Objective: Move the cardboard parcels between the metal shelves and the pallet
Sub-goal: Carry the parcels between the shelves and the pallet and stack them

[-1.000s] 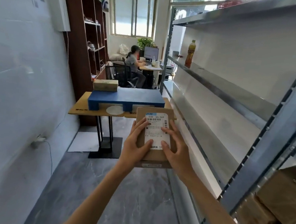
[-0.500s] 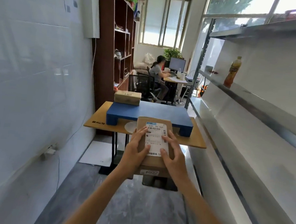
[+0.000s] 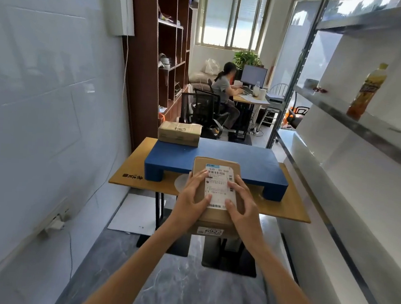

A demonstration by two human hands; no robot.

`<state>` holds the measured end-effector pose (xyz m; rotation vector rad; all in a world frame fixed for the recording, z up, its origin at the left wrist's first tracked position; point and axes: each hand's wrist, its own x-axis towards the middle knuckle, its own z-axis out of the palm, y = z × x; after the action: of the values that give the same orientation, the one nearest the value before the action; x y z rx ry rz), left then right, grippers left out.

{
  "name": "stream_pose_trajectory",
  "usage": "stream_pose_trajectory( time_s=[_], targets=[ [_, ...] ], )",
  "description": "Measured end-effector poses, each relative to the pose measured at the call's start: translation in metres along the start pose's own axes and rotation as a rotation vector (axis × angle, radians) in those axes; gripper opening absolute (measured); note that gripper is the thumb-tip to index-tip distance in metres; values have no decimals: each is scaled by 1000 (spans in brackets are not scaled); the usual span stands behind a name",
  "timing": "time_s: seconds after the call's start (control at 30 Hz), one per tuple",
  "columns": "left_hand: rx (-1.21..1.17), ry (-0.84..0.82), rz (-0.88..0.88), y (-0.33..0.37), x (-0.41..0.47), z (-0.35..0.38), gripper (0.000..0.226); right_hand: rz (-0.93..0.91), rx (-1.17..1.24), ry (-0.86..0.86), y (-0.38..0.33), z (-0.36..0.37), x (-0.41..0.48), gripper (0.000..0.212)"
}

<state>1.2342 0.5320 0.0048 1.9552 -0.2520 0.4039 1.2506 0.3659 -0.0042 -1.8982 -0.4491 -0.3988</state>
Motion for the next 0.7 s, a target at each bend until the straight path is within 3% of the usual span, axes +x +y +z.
stream_pose_trajectory(
  time_s=[0.43, 0.7],
  targets=[
    [-11, -13, -27, -95, 251, 37, 59, 6, 9, -6, 143, 26, 246, 41],
    [58, -70, -53, -174, 351, 50, 50, 58, 5, -4, 219, 68, 332, 40]
  ],
)
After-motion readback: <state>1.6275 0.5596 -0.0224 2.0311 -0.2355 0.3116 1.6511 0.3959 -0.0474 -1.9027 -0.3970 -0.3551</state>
